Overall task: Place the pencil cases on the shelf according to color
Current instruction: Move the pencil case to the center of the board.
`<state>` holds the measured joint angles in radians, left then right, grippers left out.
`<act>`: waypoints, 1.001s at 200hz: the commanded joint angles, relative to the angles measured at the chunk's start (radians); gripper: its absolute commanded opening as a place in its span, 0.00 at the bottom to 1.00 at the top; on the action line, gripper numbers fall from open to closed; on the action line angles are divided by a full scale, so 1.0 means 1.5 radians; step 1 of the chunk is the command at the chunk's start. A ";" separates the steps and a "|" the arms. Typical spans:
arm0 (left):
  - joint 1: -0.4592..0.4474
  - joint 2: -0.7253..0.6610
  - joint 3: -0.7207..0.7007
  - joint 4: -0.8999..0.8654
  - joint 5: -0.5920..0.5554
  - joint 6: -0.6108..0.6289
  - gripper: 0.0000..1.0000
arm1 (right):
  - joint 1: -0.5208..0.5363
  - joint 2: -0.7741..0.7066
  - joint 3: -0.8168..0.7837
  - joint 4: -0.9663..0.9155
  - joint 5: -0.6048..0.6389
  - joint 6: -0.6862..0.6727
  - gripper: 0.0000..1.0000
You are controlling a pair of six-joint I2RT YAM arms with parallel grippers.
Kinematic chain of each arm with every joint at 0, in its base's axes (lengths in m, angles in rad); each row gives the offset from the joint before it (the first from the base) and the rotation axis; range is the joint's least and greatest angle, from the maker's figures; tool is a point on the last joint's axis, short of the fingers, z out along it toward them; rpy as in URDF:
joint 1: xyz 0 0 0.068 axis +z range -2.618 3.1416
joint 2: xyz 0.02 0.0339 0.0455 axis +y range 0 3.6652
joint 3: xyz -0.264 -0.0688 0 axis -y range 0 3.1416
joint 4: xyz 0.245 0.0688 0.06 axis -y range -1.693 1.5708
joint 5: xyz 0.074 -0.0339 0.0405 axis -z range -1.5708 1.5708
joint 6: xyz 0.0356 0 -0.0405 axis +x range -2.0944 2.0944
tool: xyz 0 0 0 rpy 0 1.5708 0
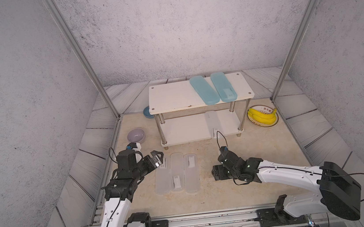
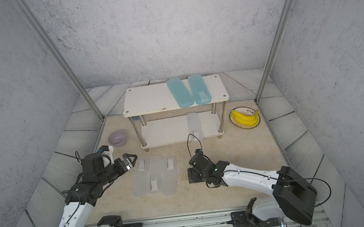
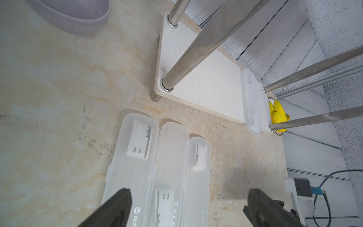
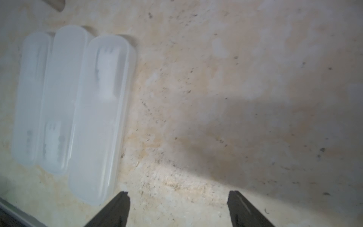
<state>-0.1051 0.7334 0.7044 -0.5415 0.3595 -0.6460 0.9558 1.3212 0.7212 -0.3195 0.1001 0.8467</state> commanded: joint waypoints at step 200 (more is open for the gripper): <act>0.002 0.012 -0.006 0.034 -0.069 -0.001 0.99 | 0.128 0.469 0.456 -0.222 0.035 -0.047 0.94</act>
<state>-0.1043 0.7853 0.7212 -0.5098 0.2649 -0.6586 1.1431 1.9869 1.3716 -0.5564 0.1234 0.7895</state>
